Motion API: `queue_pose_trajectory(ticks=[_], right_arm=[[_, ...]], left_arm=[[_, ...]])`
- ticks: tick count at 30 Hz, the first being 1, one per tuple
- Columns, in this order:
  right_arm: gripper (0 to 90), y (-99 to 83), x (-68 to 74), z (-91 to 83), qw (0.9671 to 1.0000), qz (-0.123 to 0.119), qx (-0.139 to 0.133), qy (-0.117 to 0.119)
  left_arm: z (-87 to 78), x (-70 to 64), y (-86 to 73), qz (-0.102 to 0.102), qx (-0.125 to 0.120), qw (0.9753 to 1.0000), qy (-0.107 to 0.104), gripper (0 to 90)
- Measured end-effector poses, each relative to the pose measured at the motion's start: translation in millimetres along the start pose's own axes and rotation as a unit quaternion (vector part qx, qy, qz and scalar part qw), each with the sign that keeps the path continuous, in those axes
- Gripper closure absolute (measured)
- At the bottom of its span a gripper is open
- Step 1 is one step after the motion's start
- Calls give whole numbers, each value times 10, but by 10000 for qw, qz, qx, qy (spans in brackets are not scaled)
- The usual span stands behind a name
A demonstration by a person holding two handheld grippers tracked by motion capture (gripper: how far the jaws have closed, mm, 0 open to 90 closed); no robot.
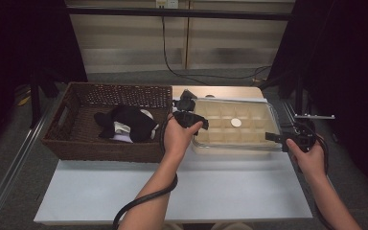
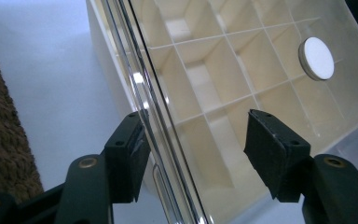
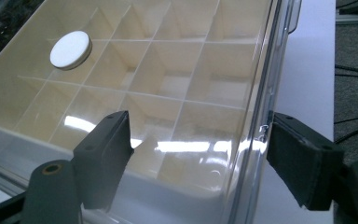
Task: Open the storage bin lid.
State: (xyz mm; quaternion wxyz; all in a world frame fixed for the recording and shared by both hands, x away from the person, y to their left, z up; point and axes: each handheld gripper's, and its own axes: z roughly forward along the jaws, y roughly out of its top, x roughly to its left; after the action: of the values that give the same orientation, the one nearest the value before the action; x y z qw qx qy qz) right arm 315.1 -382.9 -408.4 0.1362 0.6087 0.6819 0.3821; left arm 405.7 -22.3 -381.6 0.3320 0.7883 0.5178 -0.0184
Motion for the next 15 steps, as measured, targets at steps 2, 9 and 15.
queue_pose_trajectory(ticks=[2, 9, 15], right_arm=[[256, -8, 12, -43, 10000, -30, -17, -12], [282, -103, 48, -220, 9999, -145, -30, -14], [333, -192, 83, -329, 9998, -188, -21, -58]], left_arm=[[-30, -20, -3, 16, 6, 10000, -20, 421], [-105, -99, -117, 148, 153, 9998, -66, 447], [-165, -116, -206, 132, 204, 9996, -136, 484]])
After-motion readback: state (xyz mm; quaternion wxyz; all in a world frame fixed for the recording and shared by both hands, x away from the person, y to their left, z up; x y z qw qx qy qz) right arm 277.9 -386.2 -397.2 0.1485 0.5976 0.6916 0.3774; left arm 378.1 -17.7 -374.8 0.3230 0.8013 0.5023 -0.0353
